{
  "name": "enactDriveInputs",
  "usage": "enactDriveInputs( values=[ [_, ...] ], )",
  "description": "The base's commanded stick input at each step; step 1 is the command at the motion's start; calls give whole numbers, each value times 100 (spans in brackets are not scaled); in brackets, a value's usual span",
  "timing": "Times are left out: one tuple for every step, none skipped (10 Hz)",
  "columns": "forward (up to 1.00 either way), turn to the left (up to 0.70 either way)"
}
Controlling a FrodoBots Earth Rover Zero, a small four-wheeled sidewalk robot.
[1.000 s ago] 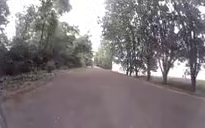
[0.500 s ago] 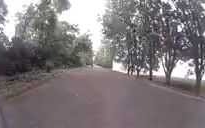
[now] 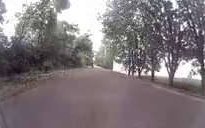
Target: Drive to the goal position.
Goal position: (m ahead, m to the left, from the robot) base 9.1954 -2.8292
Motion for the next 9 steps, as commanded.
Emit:
enactDriveInputs(
  values=[
    [70, 0],
    [70, 0],
    [70, 0],
    [70, 0],
    [70, 0],
    [70, 0],
    [70, 0],
    [70, 0],
    [70, 0]
  ],
)
